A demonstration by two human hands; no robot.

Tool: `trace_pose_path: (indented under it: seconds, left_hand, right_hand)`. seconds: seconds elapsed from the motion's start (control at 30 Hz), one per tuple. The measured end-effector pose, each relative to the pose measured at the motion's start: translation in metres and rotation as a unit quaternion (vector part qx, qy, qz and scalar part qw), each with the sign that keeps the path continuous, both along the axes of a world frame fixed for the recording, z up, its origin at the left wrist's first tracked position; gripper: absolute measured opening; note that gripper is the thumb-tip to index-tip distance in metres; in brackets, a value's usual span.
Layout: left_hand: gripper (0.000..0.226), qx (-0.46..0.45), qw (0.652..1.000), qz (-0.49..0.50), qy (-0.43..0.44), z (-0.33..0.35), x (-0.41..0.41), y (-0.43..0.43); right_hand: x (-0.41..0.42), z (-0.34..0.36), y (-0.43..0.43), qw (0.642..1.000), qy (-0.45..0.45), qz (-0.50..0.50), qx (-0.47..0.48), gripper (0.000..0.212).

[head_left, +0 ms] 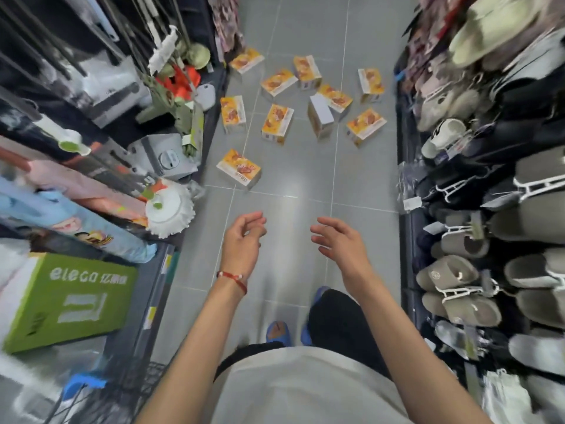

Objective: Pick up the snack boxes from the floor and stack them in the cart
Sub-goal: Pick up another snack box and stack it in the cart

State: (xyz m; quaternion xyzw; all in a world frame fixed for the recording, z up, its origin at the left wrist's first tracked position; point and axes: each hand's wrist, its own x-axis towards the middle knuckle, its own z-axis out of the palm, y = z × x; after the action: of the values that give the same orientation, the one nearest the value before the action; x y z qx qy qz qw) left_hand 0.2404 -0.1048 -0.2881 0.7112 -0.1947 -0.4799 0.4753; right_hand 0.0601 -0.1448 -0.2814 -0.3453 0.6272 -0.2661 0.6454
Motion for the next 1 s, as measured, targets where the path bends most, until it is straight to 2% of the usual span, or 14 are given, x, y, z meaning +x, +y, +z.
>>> trace_pose_path:
  seconds: [0.23,0.4,0.57,0.73,1.0]
  left_hand:
    - [0.021,0.018,0.999,0.021,-0.019,-0.015,0.023,-0.113]
    - [0.021,0.035,0.998,0.056,-0.021,-0.009,0.037,-0.187]
    - [0.023,0.035,0.996,0.076,-0.016,-0.001,0.064,-0.253]
    - [0.02,0.062,0.994,0.095,0.001,-0.024,0.118,-0.307]
    - [0.017,0.131,0.989,0.071,0.023,-0.09,0.239,-0.401]
  right_hand:
    - [0.024,-0.03,-0.128,0.999,-0.01,0.015,0.046,0.017]
    - [0.045,-0.024,-0.22,0.996,-0.018,0.069,0.058,0.023]
    - [0.079,-0.027,-0.297,0.995,-0.01,0.07,0.07,0.02]
    - [0.13,-0.044,-0.351,0.99,0.0,0.103,0.1,0.022]
    - [0.238,-0.09,-0.434,0.988,0.03,0.062,0.141,0.025]
